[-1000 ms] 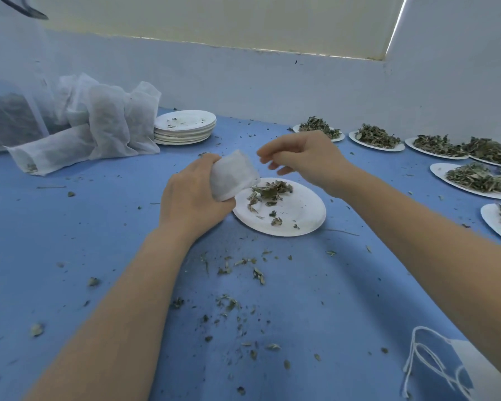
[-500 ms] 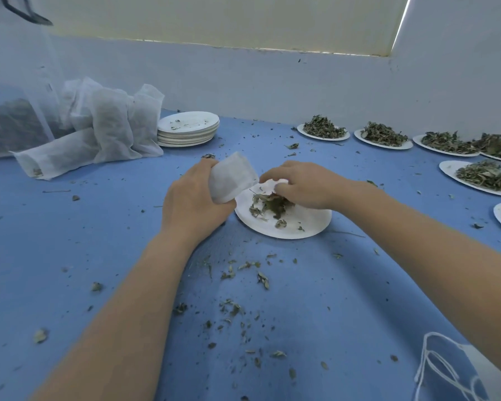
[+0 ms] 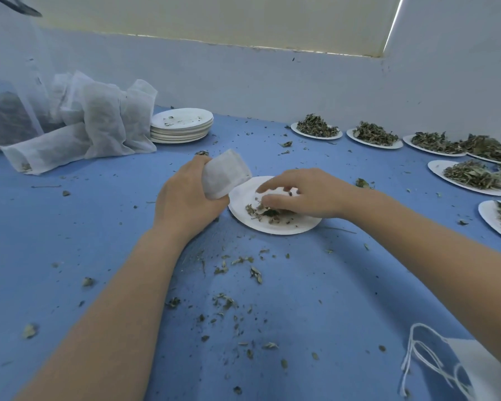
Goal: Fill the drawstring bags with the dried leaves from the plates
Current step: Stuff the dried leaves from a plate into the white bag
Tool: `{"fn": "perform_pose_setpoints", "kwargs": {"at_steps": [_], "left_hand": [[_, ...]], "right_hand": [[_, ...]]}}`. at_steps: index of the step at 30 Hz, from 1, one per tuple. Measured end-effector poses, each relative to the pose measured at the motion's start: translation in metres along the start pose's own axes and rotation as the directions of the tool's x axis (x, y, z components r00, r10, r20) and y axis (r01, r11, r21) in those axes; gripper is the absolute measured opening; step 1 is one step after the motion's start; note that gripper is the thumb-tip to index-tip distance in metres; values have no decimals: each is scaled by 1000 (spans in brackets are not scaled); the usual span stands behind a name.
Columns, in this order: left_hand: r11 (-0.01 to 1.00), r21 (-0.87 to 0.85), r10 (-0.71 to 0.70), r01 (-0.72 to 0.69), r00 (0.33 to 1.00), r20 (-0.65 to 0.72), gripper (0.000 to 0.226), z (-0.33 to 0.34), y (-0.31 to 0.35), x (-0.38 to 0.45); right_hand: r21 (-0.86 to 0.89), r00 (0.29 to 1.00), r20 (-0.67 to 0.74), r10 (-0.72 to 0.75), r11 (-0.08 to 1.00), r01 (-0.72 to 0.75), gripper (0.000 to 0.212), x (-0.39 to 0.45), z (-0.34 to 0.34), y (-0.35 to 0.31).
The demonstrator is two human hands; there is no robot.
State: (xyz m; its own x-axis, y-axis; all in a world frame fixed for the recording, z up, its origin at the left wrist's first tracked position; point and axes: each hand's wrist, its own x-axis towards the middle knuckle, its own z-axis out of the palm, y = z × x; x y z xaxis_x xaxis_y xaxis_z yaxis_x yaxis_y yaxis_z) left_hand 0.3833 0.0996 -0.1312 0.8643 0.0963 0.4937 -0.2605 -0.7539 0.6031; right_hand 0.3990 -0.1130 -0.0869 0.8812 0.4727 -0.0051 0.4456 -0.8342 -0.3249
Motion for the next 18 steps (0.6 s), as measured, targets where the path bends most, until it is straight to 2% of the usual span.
{"fn": "perform_pose_setpoints", "kwargs": {"at_steps": [3, 4, 9, 12, 16, 18], "left_hand": [[1000, -8, -9, 9, 1000, -1, 47, 0, 0, 0], [1000, -4, -10, 10, 1000, -2, 46, 0, 0, 0], [1000, 12, 7, -7, 1000, 2, 46, 0, 0, 0], [1000, 7, 5, -5, 1000, 3, 46, 0, 0, 0], [1000, 20, 9, -9, 1000, 9, 44, 0, 1, -1], [999, 31, 10, -11, 1000, 20, 43, 0, 2, -1]], "right_hand": [[-137, 983, 86, 164, 979, -151, 57, 2, 2, -3], [-170, 977, 101, 187, 971, -168, 59, 2, 6, -4], [-128, 997, -34, 65, 989, -69, 35, -4, 20, -13], [-131, 993, -116, -1, 991, -14, 29, -8, 25, -17], [-130, 990, -134, 33, 990, -50, 29, -8, 22, -17], [-32, 978, -189, 91, 995, -99, 26, -8, 8, -14]]}}
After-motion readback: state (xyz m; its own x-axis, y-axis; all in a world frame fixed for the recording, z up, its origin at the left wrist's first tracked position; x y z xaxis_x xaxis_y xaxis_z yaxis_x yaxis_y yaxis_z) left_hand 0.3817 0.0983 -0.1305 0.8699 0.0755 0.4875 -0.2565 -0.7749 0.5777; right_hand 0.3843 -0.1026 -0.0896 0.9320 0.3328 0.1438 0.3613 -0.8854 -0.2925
